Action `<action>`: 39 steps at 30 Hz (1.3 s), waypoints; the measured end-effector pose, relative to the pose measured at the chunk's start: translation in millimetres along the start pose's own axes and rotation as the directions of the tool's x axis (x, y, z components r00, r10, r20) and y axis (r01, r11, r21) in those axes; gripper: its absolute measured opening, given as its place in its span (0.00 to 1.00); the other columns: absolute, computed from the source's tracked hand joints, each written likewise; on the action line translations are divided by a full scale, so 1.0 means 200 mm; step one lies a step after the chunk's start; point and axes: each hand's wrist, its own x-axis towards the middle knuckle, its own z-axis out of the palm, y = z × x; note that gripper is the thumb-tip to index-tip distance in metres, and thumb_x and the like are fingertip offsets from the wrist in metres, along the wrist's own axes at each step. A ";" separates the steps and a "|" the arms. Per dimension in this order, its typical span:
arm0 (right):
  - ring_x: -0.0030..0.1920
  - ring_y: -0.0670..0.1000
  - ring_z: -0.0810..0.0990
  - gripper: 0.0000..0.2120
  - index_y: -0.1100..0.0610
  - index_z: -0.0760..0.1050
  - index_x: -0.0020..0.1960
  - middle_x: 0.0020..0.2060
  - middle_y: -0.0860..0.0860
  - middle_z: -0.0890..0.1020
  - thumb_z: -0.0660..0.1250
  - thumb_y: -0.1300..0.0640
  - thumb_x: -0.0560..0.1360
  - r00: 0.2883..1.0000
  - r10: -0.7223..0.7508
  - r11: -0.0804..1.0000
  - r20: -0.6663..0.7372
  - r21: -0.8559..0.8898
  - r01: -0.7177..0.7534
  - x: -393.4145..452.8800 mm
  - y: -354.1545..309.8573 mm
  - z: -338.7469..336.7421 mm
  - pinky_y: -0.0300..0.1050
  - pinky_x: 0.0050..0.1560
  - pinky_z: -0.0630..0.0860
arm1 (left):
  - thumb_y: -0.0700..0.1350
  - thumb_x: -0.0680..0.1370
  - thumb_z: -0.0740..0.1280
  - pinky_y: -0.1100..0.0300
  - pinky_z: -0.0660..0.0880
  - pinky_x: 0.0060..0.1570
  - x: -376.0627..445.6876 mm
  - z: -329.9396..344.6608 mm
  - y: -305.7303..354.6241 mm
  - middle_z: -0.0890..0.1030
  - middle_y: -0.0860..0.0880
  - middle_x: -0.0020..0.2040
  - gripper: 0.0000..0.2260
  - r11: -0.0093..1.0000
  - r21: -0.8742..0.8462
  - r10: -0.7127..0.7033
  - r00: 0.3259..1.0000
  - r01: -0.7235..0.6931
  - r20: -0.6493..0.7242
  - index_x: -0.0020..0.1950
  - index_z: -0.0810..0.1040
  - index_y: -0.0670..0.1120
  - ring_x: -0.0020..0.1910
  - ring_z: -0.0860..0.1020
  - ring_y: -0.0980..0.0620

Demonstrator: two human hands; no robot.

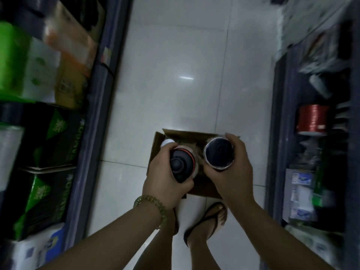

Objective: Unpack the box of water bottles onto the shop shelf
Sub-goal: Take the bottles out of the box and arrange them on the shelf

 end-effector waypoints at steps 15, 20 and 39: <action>0.55 0.27 0.72 0.34 0.51 0.70 0.61 0.50 0.29 0.74 0.81 0.58 0.60 0.870 -0.244 0.961 -0.430 0.015 0.276 -0.51 -1.67 -1.23 0.22 0.53 0.67 | 0.48 0.61 0.75 0.83 0.65 0.50 -0.64 -1.26 1.74 0.76 0.61 0.55 0.32 0.813 0.064 0.577 0.816 -0.578 0.032 0.64 0.71 0.54 0.54 0.75 0.67; 0.58 0.29 0.71 0.35 0.49 0.70 0.64 0.56 0.27 0.73 0.80 0.58 0.62 0.761 -0.349 0.914 -0.547 -0.021 0.404 -0.74 -2.04 -1.56 0.22 0.54 0.69 | 0.45 0.64 0.75 0.80 0.69 0.45 -0.87 -1.48 2.19 0.77 0.64 0.52 0.27 0.692 -0.055 0.722 0.689 -0.720 0.062 0.59 0.70 0.57 0.53 0.75 0.69; 0.56 0.44 0.80 0.28 0.52 0.74 0.60 0.54 0.45 0.82 0.76 0.51 0.62 0.326 -0.480 0.711 -0.815 -0.143 0.688 -1.24 -2.73 -2.42 0.35 0.55 0.74 | 0.43 0.71 0.75 0.76 0.70 0.54 -1.56 -1.69 3.41 0.77 0.70 0.53 0.26 0.161 -0.278 0.986 0.145 -0.947 0.077 0.58 0.67 0.66 0.55 0.74 0.73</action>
